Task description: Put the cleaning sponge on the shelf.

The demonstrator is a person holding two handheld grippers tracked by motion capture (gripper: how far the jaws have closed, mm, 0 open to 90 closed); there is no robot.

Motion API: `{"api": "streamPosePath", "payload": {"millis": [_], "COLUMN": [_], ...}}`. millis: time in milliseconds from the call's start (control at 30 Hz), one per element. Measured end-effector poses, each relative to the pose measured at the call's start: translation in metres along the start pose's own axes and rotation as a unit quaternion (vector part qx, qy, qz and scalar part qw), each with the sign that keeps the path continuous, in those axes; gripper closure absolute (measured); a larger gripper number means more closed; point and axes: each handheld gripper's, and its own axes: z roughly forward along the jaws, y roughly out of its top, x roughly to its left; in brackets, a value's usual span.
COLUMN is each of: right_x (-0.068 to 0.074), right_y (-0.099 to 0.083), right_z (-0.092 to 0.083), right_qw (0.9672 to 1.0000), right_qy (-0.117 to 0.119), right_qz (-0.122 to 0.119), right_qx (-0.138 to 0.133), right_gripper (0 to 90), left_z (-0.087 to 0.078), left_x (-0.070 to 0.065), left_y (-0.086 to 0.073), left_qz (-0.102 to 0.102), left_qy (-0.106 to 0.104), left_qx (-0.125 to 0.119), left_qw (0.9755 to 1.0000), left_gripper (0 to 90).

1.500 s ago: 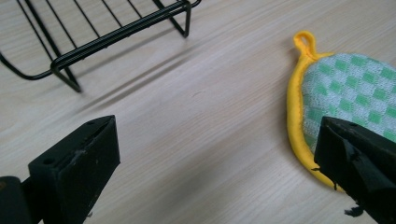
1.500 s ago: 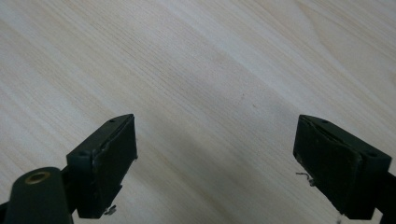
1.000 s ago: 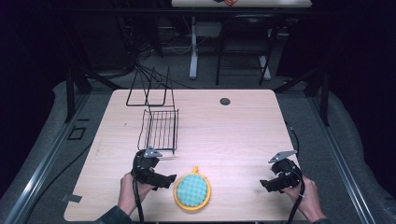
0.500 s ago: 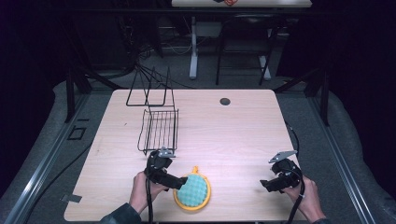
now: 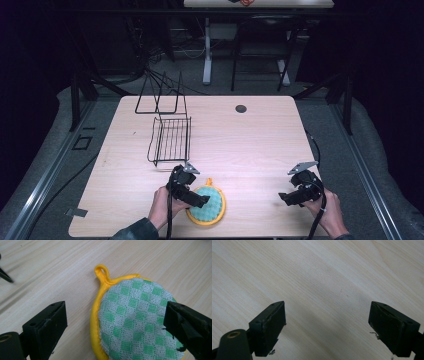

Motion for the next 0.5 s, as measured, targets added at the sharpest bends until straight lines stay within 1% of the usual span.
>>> {"api": "streamPosePath", "payload": {"millis": [100, 167, 233, 300, 333, 367, 433, 500], "right_x": [0.0001, 0.0000, 0.0007, 0.0009, 0.0015, 0.0015, 0.0009, 0.0007], "right_y": [0.0002, 0.0003, 0.0006, 0.0008, 0.0010, 0.0010, 0.0005, 0.0004], "right_z": [-0.0005, -0.0013, -0.0018, -0.0019, -0.0020, -0.0020, -0.0016, -0.0016], "right_qw": [1.0000, 1.0000, 1.0000, 1.0000, 1.0000, 1.0000, 1.0000, 1.0000], "right_qy": [-0.001, -0.001, -0.001, -0.002, 0.001, 0.001, -0.004, -0.004], "right_qz": [-0.002, -0.004, -0.004, -0.006, -0.006, -0.006, -0.004, -0.002], "right_qx": [-0.001, -0.001, -0.003, -0.004, -0.002, -0.002, -0.003, -0.003], "right_gripper": [13.9, 13.9, 14.0, 13.9, 14.0, 14.0, 14.6, 14.6], "left_z": [0.0024, 0.0044, 0.0060, 0.0069, 0.0081, 0.0088, 0.0090, 0.0094], "left_x": [-0.0009, -0.0017, -0.0023, -0.0022, -0.0018, -0.0013, -0.0005, -0.0003], "left_y": [-0.0003, -0.0009, -0.0016, -0.0023, -0.0028, -0.0032, -0.0040, -0.0044], "left_qz": [0.002, 0.007, 0.010, 0.009, 0.009, 0.007, 0.008, 0.009], "left_qy": [-0.001, -0.008, -0.008, -0.009, -0.010, -0.013, -0.016, -0.015], "left_qx": [0.004, 0.006, 0.008, 0.007, 0.009, 0.008, 0.008, 0.010], "left_qw": [1.0000, 0.9999, 0.9999, 0.9999, 0.9999, 0.9999, 0.9998, 0.9998], "left_gripper": [6.6, 14.1, 17.3, 27.2, 29.9, 29.9, 33.0, 34.3]}}
